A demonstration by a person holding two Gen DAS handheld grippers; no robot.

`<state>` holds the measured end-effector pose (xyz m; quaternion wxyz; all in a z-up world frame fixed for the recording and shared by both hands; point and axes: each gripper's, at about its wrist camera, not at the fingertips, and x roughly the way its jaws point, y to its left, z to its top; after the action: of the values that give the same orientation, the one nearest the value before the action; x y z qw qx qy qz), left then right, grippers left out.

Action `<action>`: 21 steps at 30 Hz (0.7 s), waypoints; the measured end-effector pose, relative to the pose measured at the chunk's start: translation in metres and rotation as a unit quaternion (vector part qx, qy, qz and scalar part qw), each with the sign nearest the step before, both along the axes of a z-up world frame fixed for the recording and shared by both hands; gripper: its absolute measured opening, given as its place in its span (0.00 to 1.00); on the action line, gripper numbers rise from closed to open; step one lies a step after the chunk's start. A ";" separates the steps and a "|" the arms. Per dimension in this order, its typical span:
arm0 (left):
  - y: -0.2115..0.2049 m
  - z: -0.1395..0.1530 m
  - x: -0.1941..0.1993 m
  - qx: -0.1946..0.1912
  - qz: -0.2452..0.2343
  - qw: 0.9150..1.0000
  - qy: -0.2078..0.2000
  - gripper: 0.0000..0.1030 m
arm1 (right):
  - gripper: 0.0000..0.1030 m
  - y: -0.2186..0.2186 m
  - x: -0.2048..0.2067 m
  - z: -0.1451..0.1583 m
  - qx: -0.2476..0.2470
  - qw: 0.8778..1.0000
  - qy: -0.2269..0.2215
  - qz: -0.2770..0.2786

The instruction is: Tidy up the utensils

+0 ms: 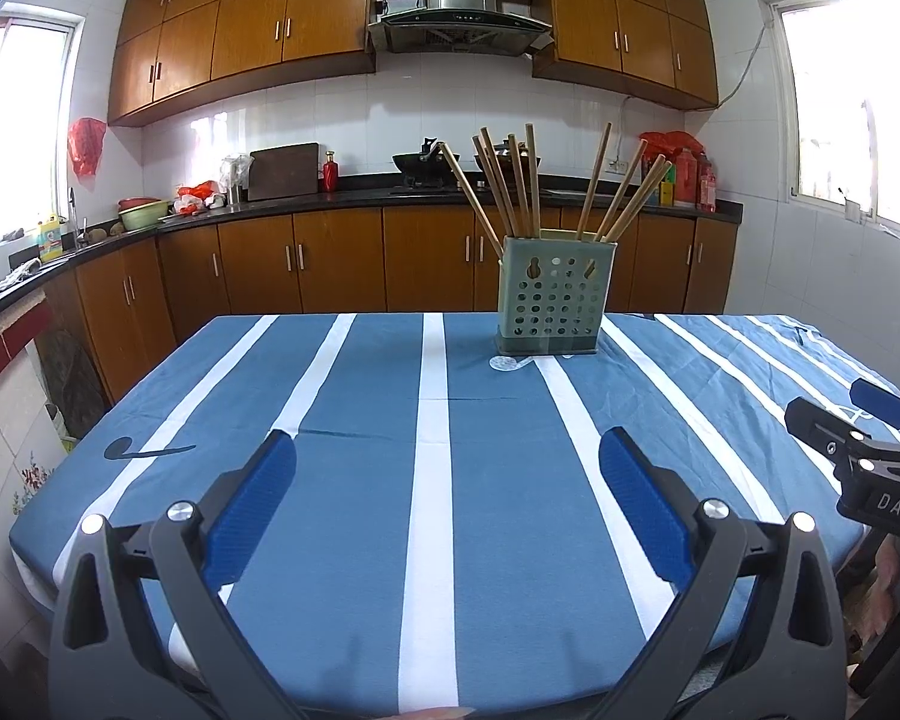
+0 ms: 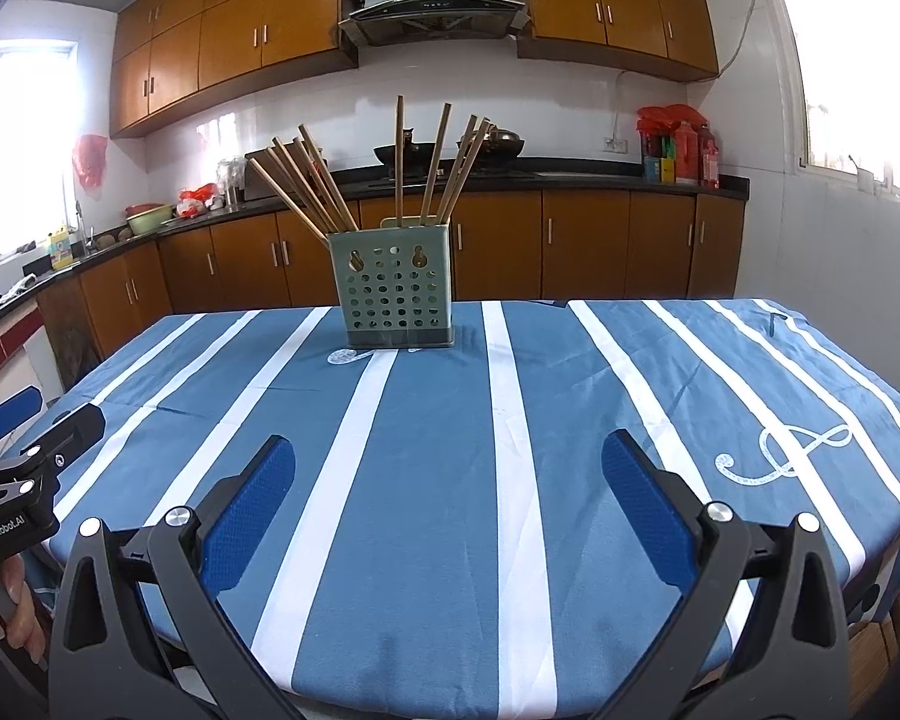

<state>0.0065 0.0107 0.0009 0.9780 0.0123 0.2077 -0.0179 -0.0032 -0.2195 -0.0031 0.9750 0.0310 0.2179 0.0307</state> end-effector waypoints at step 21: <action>-0.001 -0.001 -0.001 0.000 -0.002 1.000 0.001 0.96 | 0.98 0.000 0.001 0.000 0.003 1.000 0.002 0.000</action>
<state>0.0052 0.0094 0.0000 0.9778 0.0131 0.2084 -0.0196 -0.0025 -0.2194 -0.0032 0.9745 0.0340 0.2196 0.0310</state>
